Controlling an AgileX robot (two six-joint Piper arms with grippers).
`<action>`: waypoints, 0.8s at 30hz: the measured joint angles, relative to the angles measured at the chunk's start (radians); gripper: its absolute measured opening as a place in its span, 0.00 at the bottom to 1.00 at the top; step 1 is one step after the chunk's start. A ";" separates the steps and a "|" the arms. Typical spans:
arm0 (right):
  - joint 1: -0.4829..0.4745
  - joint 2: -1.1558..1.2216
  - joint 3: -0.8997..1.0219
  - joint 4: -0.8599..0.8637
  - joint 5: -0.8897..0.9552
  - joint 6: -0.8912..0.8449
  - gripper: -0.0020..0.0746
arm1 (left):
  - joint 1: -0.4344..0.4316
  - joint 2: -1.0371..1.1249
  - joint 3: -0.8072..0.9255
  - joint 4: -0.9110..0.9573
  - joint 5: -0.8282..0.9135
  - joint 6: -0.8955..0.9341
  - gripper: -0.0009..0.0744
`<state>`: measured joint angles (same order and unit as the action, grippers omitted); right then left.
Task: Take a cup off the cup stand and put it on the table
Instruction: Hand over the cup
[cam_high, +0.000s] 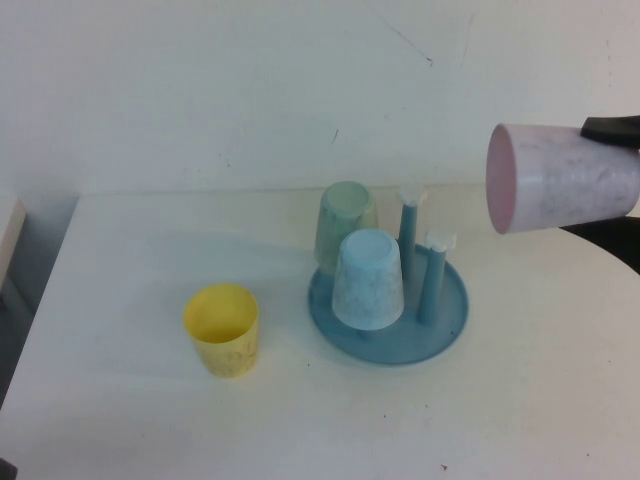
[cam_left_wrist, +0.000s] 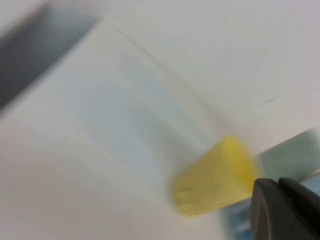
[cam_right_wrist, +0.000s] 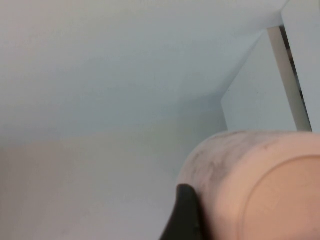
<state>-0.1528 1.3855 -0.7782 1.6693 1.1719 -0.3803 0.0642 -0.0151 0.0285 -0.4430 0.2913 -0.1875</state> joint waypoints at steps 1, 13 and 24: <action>0.000 0.000 0.000 0.000 0.000 0.000 0.78 | 0.000 0.000 0.000 -0.153 -0.015 -0.070 0.01; 0.000 0.000 0.000 0.000 0.000 -0.033 0.78 | 0.000 0.000 0.000 -0.750 -0.083 -0.014 0.01; 0.000 0.000 0.000 0.001 -0.015 -0.118 0.78 | 0.000 0.212 -0.197 -1.174 0.421 0.996 0.01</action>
<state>-0.1528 1.3855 -0.7782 1.6699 1.1565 -0.4984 0.0642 0.1966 -0.1682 -1.6169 0.7118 0.8087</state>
